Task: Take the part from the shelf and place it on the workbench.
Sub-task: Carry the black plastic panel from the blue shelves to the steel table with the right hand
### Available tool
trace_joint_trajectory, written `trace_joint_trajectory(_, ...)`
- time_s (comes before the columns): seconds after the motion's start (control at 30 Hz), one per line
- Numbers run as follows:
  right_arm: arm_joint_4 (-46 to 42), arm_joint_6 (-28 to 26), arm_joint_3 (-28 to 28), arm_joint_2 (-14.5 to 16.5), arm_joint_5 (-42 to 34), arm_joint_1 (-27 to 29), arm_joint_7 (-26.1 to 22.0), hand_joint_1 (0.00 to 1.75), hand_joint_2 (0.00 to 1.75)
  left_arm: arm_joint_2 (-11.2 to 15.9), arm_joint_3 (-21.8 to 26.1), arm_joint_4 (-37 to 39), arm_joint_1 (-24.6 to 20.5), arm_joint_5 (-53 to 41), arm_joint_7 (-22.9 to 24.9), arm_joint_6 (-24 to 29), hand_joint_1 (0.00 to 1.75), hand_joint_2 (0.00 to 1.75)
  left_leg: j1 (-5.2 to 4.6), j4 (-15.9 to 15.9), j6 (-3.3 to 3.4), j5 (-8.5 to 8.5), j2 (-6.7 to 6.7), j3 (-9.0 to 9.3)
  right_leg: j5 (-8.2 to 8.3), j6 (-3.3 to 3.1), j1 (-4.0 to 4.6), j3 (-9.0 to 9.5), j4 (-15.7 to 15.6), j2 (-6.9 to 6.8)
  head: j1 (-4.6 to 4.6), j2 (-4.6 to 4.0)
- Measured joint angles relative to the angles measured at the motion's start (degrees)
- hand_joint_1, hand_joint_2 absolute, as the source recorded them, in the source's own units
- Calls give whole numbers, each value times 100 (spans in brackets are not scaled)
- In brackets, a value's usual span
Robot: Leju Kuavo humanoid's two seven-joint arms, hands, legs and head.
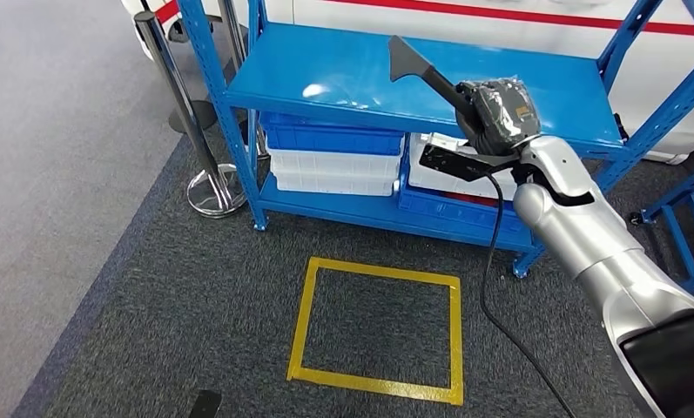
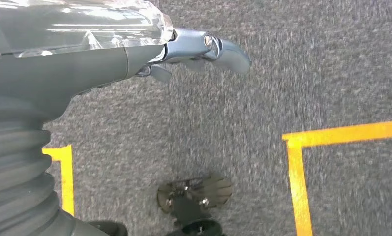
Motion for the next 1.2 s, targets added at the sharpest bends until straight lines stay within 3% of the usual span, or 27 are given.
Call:
trace_joint_trajectory(0.07,-34,-12,-56,-70,-22,100,2,175,175,-1,0,0,21,-3,2,0,0,175,1,-2,-68,-14,-11,-55,133,-92,-31,-66,-48,-21,2,0)
trace_joint_trajectory(0.1,-50,-15,-90,-101,-40,151,4,175,175,-1,0,0,31,-8,-1,-1,0,175,-2,122,-95,-177,-15,-113,201,-143,-50,-114,-81,-32,2,0)
trace_joint_trajectory(0.2,-86,-123,-253,-239,-97,412,-30,175,175,-1,1,0,24,-22,-2,-2,0,175,12,1122,-141,-1008,-17,-352,386,-209,-50,-308,-98,-51,2,0)
trace_joint_trajectory(0.23,-92,-245,-349,-288,-71,580,-89,175,175,-1,1,0,15,-22,2,0,0,175,19,1481,-153,-1143,-16,-388,438,-205,-45,-376,-92,-60,2,0)
trace_joint_trajectory(0.27,-87,-400,-458,-327,-17,781,-177,175,175,-1,2,0,8,-20,7,2,0,175,25,1712,-160,-1135,-16,-359,490,-198,-42,-450,-80,-69,2,0)
trace_joint_trajectory(0.3,-71,-568,-569,-353,58,984,-287,175,175,-1,2,0,5,-19,11,4,0,175,28,1767,-163,-1011,-16,-252,539,-189,-40,-533,-60,-76,2,0)
trace_joint_trajectory(0.37,-24,-819,-739,-370,213,1291,-467,175,175,1,2,-1,-3,-22,17,5,0,175,30,1320,-139,-738,-23,197,628,-168,-44,-705,-3,-59,2,0)
trace_joint_trajectory(0.43,-8,-938,-884,-369,362,1485,-513,175,175,9,3,-2,-28,-25,8,9,0,175,9,492,-83,-839,-36,766,712,-117,-41,-826,49,-31,1,0)
trace_joint_trajectory(0.5,-30,-961,-1043,-371,497,1636,-463,175,175,17,7,-4,-39,-25,-15,16,0,175,-31,20,-39,-990,-51,1026,820,-40,-58,-878,34,-28,3,0)
trace_joint_trajectory(0.57,-75,-923,-1168,-389,581,1755,-404,175,175,17,14,-3,-23,-27,-34,30,0,175,-30,-73,10,-893,-44,987,870,38,-72,-919,-3,-21,3,0)
trace_joint_trajectory(0.6,-106,-906,-1225,-406,602,1817,-383,175,175,18,18,-3,-12,-27,-37,48,0,175,-17,-108,51,-824,-30,956,754,65,-74,-961,73,-13,3,0)
trace_joint_trajectory(0.63,-138,-898,-1286,-428,616,1880,-373,175,175,18,21,-2,1,-26,-36,71,0,175,-1,-139,89,-755,-15,915,547,86,-72,-1031,260,-5,4,0)
trace_joint_trajectory(0.7,-199,-910,-1428,-470,622,2016,-371,175,175,16,27,-2,27,-24,-37,108,0,175,1,-127,136,-649,-2,795,-14,112,-88,-1233,986,2,6,0)
trace_joint_trajectory(0.73,-230,-920,-1497,-491,612,2086,-384,175,175,14,30,-2,39,-22,-43,116,0,175,0,-101,138,-605,-2,719,-181,127,-95,-1313,1364,3,5,0)
trace_joint_trajectory(0.77,-264,-923,-1559,-511,591,2158,-403,175,175,12,34,-2,53,-20,-51,119,0,175,0,-69,135,-567,-2,641,-231,141,-102,-1335,1633,3,5,0)
trace_joint_trajectory(0.8,-301,-919,-1613,-535,559,2223,-429,175,175,10,39,-2,68,-15,-59,124,0,175,3,-31,125,-536,-2,562,-158,153,-112,-1269,1712,2,6,0)
trace_joint_trajectory(0.83,-347,-910,-1662,-561,524,2276,-453,175,175,11,44,-2,84,-8,-62,131,0,175,8,13,111,-507,-1,481,-15,163,-124,-1105,1587,2,5,0)
trace_joint_trajectory(0.9,-451,-895,-1760,-615,452,2345,-494,175,175,13,50,-3,108,1,-69,146,0,175,5,116,64,-460,-2,329,136,167,-135,-570,899,6,5,0)
trace_joint_trajectory(0.97,-570,-903,-1867,-659,413,2415,-512,175,175,15,52,-3,131,-3,-80,160,0,175,-8,174,1,-397,-3,235,53,116,-114,-198,319,24,2,0)
trace_joint_trajectory(1.0,-630,-913,-1921,-674,416,2465,-508,175,175,16,52,-3,144,-10,-89,166,0,175,-13,174,-31,-352,-5,210,11,76,-93,-156,212,32,0,0)
trace_joint_trajectory(1.07,-751,-929,-2032,-689,457,2593,-478,175,175,18,52,-2,179,-27,-105,178,0,175,-9,171,-101,-300,-14,178,89,-21,-89,-216,176,15,-1,0)
trace_joint_trajectory(1.1,-815,-927,-2086,-692,495,2657,-450,175,175,18,52,-2,196,-34,-110,181,0,175,-4,233,-131,-397,-18,135,147,-79,-95,-264,164,1,-2,0)
trace_joint_trajectory(1.13,-892,-923,-2146,-699,556,2722,-410,175,175,19,52,-2,211,-44,-112,183,0,175,1,396,-158,-605,-21,72,211,-131,-103,-325,147,-13,-2,0)
trace_joint_trajectory(1.2,-1070,-898,-2276,-733,760,2848,-301,175,175,24,51,-2,211,-68,-115,175,0,175,14,1036,-193,-1194,-19,-99,340,-197,-99,-480,138,-22,-3,0)
